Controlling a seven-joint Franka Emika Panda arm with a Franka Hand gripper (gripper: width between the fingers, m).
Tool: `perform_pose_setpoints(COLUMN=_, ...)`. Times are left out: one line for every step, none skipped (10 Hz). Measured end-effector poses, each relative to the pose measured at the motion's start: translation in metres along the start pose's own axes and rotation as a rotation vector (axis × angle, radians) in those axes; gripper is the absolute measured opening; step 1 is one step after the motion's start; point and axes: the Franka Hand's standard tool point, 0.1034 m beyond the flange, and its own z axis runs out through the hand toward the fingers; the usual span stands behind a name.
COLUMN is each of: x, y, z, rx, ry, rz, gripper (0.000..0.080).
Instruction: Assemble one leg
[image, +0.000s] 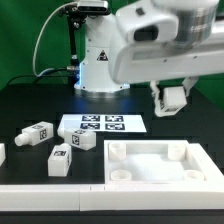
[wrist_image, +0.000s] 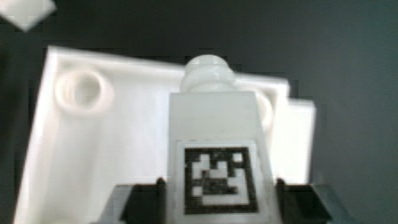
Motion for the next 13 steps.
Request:
perform_pose_setpoints(x=0.009, y=-0.002, z=-0.005, rx=-0.006, ry=0.070, rz=-0.003, gripper=0.0284)
perform_pose_setpoints(x=0.012, y=0.001, z=-0.004, rx=-0.013, ry=0.154, rz=-0.002, gripper=0.0284)
perform_pose_setpoints(x=0.010, y=0.002, z=-0.003, rx=-0.017, ry=0.195, rz=0.001, gripper=0.0284)
perform_pose_setpoints(x=0.017, y=0.004, z=-0.006, rx=-0.026, ry=0.287, rz=0.002, gripper=0.0284)
perform_pose_setpoints(x=0.018, y=0.006, z=-0.006, rx=-0.034, ry=0.362, rz=0.004, gripper=0.0284)
perform_pose_setpoints(x=0.019, y=0.008, z=-0.006, rx=-0.041, ry=0.416, rz=0.003, gripper=0.0284)
perform_pose_setpoints(x=0.027, y=0.009, z=-0.010, rx=-0.054, ry=0.536, rz=-0.003, gripper=0.0284)
perform_pose_setpoints(x=0.032, y=0.009, z=-0.011, rx=-0.060, ry=0.582, rz=-0.009, gripper=0.0284)
perform_pose_setpoints(x=0.040, y=0.014, z=-0.017, rx=-0.072, ry=0.662, rz=-0.025, gripper=0.0284)
perform_pose_setpoints(x=0.044, y=0.017, z=-0.020, rx=-0.082, ry=0.725, rz=-0.026, gripper=0.0284)
perform_pose_setpoints(x=0.043, y=0.019, z=-0.020, rx=-0.098, ry=0.802, rz=-0.028, gripper=0.0284)
perform_pose_setpoints(x=0.042, y=0.020, z=-0.015, rx=-0.103, ry=0.821, rz=-0.027, gripper=0.0284)
perform_pose_setpoints(x=0.042, y=0.018, z=-0.013, rx=-0.101, ry=0.822, rz=-0.029, gripper=0.0284)
